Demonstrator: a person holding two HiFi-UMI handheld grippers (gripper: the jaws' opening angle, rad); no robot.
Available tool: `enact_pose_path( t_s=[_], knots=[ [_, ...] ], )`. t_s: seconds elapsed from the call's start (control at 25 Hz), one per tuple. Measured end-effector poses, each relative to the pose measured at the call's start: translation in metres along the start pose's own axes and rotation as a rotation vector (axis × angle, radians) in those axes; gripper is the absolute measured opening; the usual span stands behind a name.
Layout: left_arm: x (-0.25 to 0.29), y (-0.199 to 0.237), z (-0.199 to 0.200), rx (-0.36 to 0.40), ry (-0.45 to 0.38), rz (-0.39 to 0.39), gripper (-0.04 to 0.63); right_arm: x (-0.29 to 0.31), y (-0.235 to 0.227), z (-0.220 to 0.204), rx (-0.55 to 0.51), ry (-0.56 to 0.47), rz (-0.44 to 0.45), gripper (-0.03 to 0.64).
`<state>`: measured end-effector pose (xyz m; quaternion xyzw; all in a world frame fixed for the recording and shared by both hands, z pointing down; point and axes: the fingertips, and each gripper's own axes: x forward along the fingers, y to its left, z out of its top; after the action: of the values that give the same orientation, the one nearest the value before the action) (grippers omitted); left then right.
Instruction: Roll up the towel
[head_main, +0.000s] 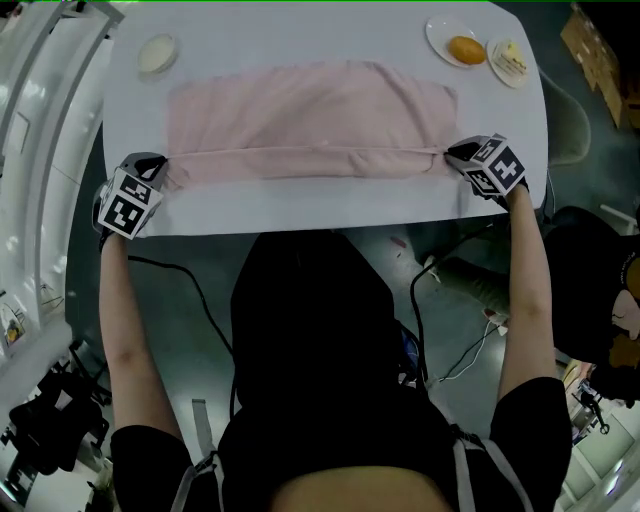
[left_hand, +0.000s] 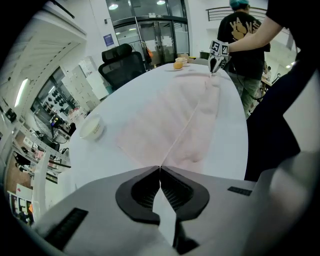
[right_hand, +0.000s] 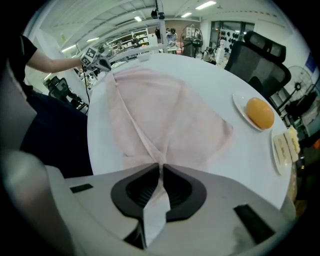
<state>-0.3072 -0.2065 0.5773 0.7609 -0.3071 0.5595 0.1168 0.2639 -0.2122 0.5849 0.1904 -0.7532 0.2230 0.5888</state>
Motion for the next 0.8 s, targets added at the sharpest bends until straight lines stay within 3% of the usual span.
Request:
enact_pose_path(
  t_s=[0.2, 0.36, 0.48, 0.56, 0.6, 0.76, 0.8],
  knots=[
    [0.014, 0.001, -0.001, 0.012, 0.018, -0.015, 0.011, -0.003, -0.015, 0.008, 0.029, -0.036, -0.064, 0.054],
    [0.018, 0.006, 0.001, -0.033, -0.015, -0.007, 0.011, -0.012, -0.033, 0.012, 0.055, -0.067, -0.139, 0.101],
    [0.010, 0.022, 0.005, -0.124, -0.081, 0.024, 0.055, -0.024, -0.050, 0.013, 0.084, -0.095, -0.206, 0.101],
    [0.001, 0.034, 0.006, -0.208, -0.131, 0.029, 0.178, -0.032, -0.058, 0.015, 0.113, -0.127, -0.235, 0.101],
    [-0.005, 0.039, 0.005, -0.244, -0.151, 0.029, 0.206, -0.037, -0.061, 0.016, 0.127, -0.145, -0.246, 0.101],
    [-0.038, 0.063, -0.001, -0.325, -0.223, 0.081, 0.210, -0.053, -0.060, 0.025, 0.165, -0.210, -0.245, 0.108],
    [-0.046, 0.068, -0.001, -0.337, -0.242, 0.092, 0.210, -0.056, -0.057, 0.026, 0.164, -0.217, -0.237, 0.183]
  ],
)
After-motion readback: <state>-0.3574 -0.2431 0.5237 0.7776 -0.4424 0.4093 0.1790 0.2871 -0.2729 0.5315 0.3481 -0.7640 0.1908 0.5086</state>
